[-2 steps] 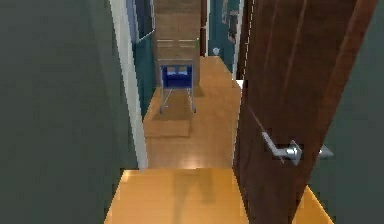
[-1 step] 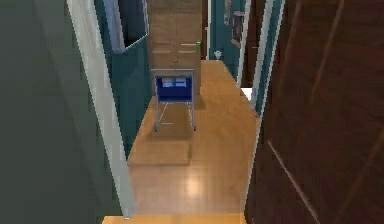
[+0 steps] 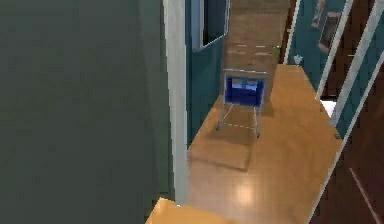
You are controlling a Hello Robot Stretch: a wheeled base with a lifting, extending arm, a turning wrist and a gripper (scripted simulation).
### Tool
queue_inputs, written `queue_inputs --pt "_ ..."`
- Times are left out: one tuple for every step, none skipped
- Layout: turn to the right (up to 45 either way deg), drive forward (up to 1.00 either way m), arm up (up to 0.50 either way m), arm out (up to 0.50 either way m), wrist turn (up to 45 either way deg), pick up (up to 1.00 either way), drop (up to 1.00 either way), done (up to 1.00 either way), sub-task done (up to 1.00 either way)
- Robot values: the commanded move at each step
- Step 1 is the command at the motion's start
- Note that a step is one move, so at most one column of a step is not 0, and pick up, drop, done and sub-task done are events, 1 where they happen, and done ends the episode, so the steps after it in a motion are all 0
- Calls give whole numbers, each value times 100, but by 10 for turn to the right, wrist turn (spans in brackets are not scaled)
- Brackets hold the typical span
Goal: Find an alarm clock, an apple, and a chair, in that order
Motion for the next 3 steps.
queue_inputs --pt "0 60 0 0 0 0 0 0 0" --pt "360 0 0 0 0 0 0 0 0" --pt "0 80 0 0 0 0 0 0 0"
